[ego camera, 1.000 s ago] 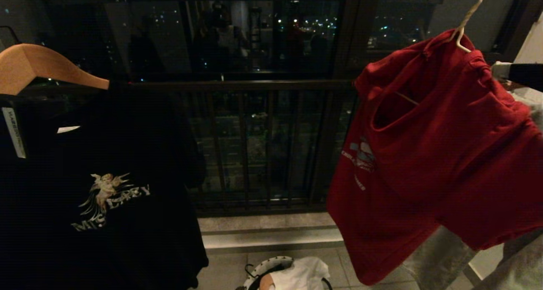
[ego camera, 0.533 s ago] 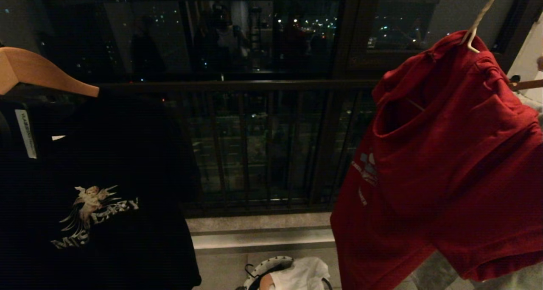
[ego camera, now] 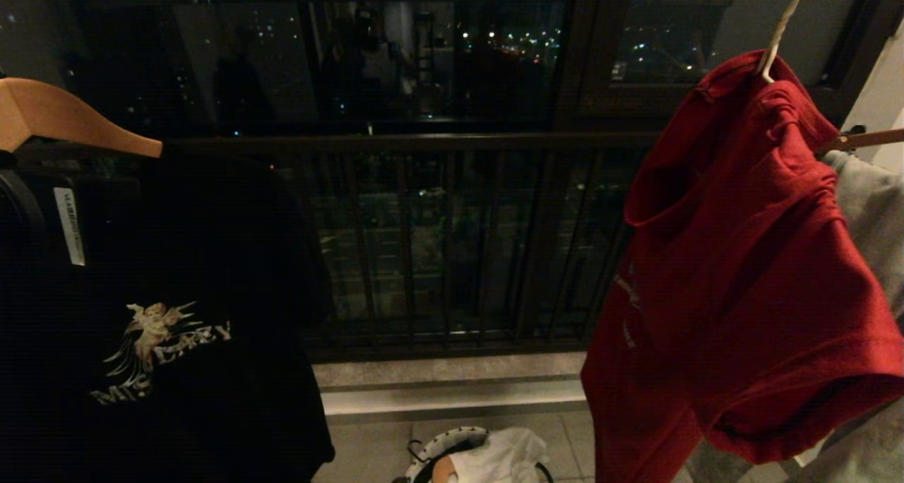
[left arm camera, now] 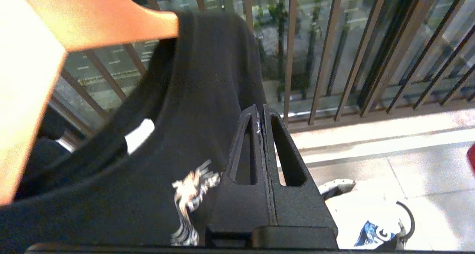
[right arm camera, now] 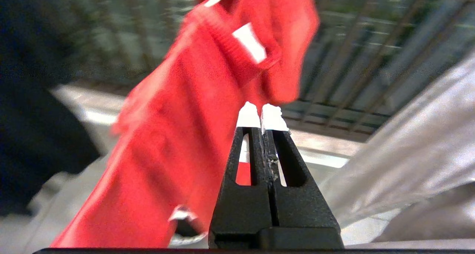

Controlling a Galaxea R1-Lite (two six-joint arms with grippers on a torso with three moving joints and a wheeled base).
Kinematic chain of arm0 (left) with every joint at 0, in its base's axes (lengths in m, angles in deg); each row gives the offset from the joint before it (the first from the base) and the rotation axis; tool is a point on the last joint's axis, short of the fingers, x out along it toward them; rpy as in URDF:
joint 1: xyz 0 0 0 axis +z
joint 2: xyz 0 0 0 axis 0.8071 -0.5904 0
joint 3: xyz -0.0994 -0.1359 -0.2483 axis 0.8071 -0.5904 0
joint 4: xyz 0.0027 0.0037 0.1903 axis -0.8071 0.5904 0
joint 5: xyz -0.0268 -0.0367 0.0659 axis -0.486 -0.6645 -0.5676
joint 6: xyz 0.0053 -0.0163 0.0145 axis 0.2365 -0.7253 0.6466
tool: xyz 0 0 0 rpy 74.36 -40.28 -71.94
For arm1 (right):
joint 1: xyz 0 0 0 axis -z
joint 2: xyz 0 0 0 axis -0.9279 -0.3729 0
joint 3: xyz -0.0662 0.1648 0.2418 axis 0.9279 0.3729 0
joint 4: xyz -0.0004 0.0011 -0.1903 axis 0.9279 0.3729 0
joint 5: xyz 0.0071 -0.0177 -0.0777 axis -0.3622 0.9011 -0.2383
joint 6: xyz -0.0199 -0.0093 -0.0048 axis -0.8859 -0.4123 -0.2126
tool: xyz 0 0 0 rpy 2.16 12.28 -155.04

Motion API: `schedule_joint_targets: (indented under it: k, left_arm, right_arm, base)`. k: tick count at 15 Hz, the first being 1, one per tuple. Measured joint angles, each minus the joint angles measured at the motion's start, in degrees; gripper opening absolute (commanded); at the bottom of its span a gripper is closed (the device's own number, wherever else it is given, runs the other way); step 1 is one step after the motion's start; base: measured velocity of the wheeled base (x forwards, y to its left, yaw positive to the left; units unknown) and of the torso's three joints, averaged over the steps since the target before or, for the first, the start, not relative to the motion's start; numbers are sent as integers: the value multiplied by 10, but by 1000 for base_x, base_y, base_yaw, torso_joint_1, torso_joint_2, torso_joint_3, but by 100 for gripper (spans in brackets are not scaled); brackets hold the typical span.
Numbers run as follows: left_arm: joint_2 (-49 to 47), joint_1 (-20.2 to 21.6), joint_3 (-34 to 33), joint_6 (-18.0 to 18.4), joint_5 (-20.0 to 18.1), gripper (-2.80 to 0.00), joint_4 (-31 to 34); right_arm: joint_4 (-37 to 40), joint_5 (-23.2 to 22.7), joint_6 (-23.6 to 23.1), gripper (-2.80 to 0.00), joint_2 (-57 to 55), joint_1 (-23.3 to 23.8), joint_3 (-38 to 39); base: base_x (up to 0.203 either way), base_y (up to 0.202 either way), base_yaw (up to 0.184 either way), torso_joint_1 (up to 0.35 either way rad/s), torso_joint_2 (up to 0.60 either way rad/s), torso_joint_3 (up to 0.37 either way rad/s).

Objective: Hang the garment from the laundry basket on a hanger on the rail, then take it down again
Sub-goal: Hang the clothes rack on the clothesline

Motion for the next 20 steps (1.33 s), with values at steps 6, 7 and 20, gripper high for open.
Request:
schedule_joint_targets:
  k: [6,7,20]
  left_arm:
    - [-7,0,-7,2,0,-280,0]
    - [-8,0,-8,2,-1,-280,0]
    - [-47,-25,-39,-19,-33,-280,-95]
  right_arm:
    - [4,-31,-1,-280,3,-2,-3]
    - [4,-34,-3,-280,0,-4,-3]
    - [-22,4,4,-280,-76,-59,4]
  base:
    - [0,0,0,0,0,0]
    - [0,0,0,0,0,0]
    - [0,0,0,0,0,0]
